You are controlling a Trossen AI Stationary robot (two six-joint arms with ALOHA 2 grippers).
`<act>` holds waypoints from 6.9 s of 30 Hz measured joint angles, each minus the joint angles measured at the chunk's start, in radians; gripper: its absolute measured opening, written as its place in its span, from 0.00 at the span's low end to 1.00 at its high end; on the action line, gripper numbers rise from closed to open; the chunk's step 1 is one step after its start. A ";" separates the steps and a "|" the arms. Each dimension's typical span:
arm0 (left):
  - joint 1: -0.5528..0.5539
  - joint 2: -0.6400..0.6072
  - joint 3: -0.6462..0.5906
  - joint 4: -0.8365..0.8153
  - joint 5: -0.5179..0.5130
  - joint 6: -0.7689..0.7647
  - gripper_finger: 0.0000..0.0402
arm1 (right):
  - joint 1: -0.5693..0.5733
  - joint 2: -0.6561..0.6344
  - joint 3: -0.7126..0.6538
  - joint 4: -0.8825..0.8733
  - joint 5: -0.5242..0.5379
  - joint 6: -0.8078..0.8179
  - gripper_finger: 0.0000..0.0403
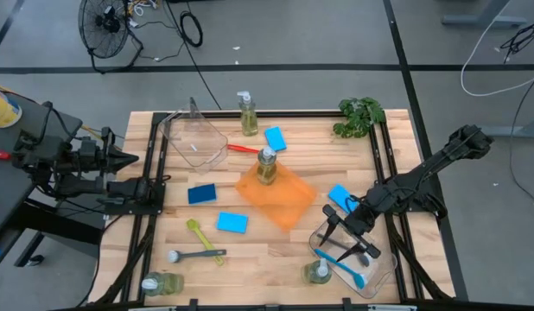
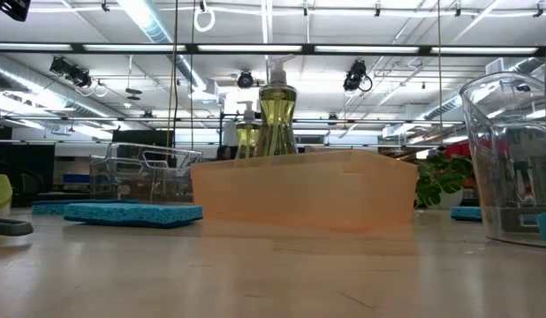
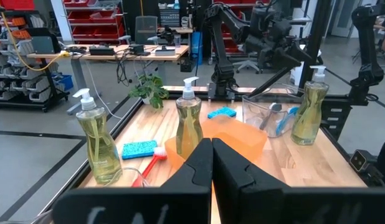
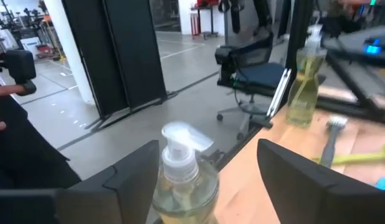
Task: Pick & Place Kitchen Sink Supplies
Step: Put the yellow dish soap into the orange bin
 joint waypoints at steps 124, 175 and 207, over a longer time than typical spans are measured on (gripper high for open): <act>0.000 0.000 0.000 0.000 0.000 0.000 0.01 | -0.210 0.153 0.281 0.035 0.013 -0.150 0.23; 0.000 0.000 0.000 0.000 0.000 0.000 0.01 | -0.432 0.062 0.148 0.060 0.090 -0.194 0.23; 0.000 0.000 0.000 0.000 0.000 0.000 0.01 | -0.428 0.176 -0.008 0.244 0.095 -0.093 0.23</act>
